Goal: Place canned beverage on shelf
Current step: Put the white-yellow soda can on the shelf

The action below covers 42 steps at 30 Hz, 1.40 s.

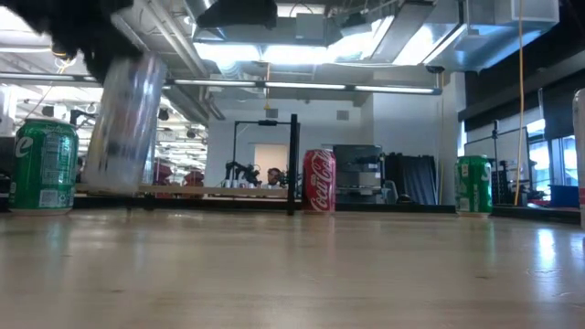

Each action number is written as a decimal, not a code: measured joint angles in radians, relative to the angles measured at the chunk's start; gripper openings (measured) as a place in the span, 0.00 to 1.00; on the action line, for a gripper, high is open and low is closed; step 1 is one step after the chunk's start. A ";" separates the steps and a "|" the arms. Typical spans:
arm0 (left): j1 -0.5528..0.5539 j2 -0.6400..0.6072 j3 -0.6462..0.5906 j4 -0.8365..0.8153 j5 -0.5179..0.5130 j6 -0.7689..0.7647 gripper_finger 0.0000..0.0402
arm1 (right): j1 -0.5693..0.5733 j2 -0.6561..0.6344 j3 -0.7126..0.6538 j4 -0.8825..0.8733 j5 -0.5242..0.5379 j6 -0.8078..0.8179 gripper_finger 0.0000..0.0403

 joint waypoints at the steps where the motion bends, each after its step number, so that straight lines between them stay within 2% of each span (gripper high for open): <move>1: 0.004 0.000 -0.023 0.013 0.005 -0.001 0.54 | 0.005 0.001 0.000 -0.006 0.017 0.008 0.80; 7: 0.008 -0.003 -0.105 0.101 0.026 0.027 0.54 | 0.031 0.043 0.000 0.010 0.069 0.086 0.80; 13: 0.008 -0.016 -0.109 0.097 0.049 0.034 0.55 | 0.047 0.052 0.000 0.021 0.104 0.160 0.80; 19: 0.007 -0.044 -0.086 0.045 0.111 0.026 0.73 | 0.048 0.053 0.000 0.021 0.122 0.174 0.80; 23: 0.008 -0.051 0.002 -0.061 0.133 0.014 0.82 | 0.048 0.053 0.000 0.020 0.121 0.172 0.80; 29: 0.008 -0.006 0.220 -0.342 0.178 -0.081 0.83 | 0.047 0.025 0.000 -0.029 0.069 0.129 0.80; 33: 0.008 0.104 0.392 -0.516 0.174 -0.153 0.82 | 0.048 -0.046 0.001 -0.143 0.070 0.044 0.80; 38: 0.017 0.296 0.550 -0.672 0.159 -0.218 0.82 | 0.048 -0.111 0.002 -0.310 0.063 -0.071 0.80; 42: 0.030 0.425 0.648 -0.774 0.173 -0.285 0.82 | 0.048 -0.151 0.002 -0.439 -0.033 -0.151 0.80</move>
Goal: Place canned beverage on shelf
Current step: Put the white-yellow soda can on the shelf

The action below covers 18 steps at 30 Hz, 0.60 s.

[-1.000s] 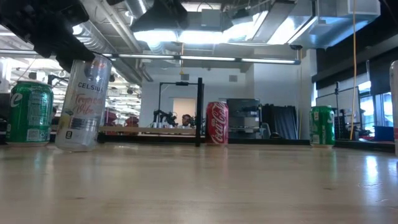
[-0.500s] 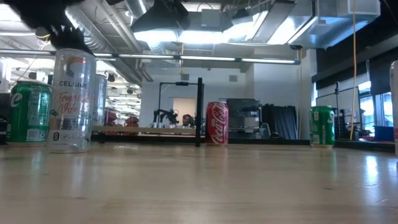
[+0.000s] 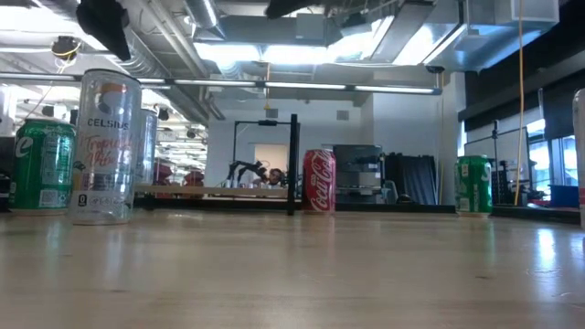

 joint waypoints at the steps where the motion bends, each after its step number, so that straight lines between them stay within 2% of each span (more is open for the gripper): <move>1: 0.007 0.030 0.022 -0.022 0.008 -0.018 0.82 | 0.000 -0.006 0.000 -0.032 -0.021 -0.007 0.80; 5: 0.048 0.109 0.088 -0.080 0.070 -0.127 0.82 | 0.000 -0.024 0.000 -0.128 -0.079 -0.036 0.80; 9: 0.094 0.153 0.098 -0.117 0.149 -0.232 0.82 | 0.000 -0.042 -0.001 -0.175 -0.092 -0.057 0.80; 18: 0.122 0.203 0.098 -0.121 0.179 -0.258 0.82 | 0.000 -0.062 -0.002 -0.242 -0.080 -0.062 0.80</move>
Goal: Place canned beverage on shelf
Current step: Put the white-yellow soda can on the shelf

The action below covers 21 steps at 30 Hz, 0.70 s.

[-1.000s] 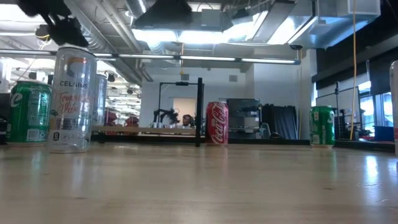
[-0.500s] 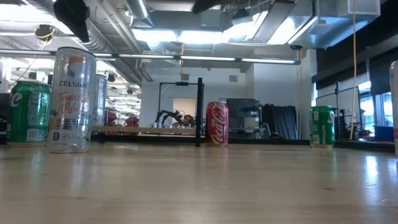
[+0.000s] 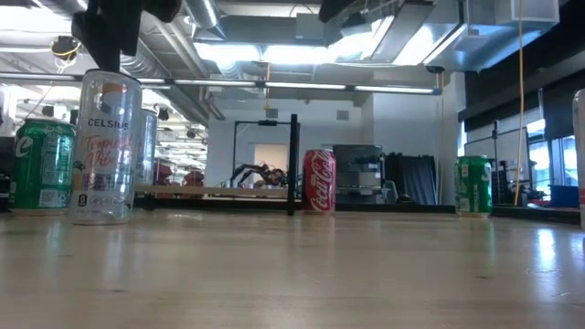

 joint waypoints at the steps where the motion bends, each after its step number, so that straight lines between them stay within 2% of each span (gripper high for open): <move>1: 0.000 0.006 0.000 0.000 0.001 0.005 0.82 | 0.000 -0.003 0.000 -0.006 0.004 0.000 0.80; 12: 0.004 0.049 -0.001 -0.013 0.003 0.052 0.82 | 0.000 -0.006 0.000 -0.003 0.013 0.000 0.80; 21: 0.013 0.048 -0.068 0.018 0.040 0.109 0.82 | 0.000 -0.006 0.000 0.018 0.008 0.001 0.80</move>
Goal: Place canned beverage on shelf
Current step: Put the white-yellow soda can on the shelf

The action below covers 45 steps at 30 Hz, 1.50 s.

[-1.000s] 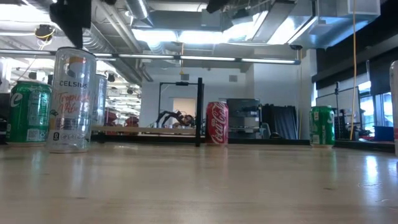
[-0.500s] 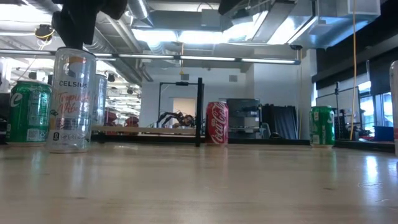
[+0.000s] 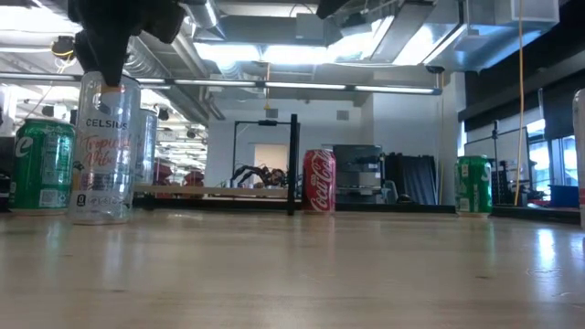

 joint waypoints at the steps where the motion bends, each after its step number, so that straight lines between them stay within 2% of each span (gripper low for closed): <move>1: 0.000 0.000 -0.005 0.011 0.006 0.014 0.81 | 0.000 0.000 0.000 0.000 0.000 0.000 0.80; 5: -0.001 0.000 -0.018 0.016 0.006 0.060 0.75 | 0.000 0.000 0.000 0.002 0.000 0.000 0.80; 12: 0.004 -0.004 -0.018 0.021 -0.009 0.179 0.53 | 0.000 0.000 0.000 0.002 0.002 0.005 0.80; 16: 0.004 -0.005 0.024 -0.057 -0.018 0.234 0.53 | 0.000 0.001 0.000 0.002 0.010 0.005 0.80; 24: 0.068 -0.018 0.233 -0.316 -0.123 0.346 0.53 | -0.009 -0.021 0.002 0.004 0.032 0.003 0.80; 32: 0.277 -0.083 0.295 -0.332 -0.182 0.535 0.53 | -0.037 -0.035 0.002 0.003 0.018 -0.010 0.80; 40: 0.553 -0.093 0.293 -0.331 -0.166 0.815 0.53 | -0.070 -0.035 0.002 0.004 0.014 -0.020 0.80; 45: 0.706 -0.099 0.293 -0.331 -0.141 0.937 0.53 | -0.094 -0.035 0.002 0.004 0.007 -0.020 0.80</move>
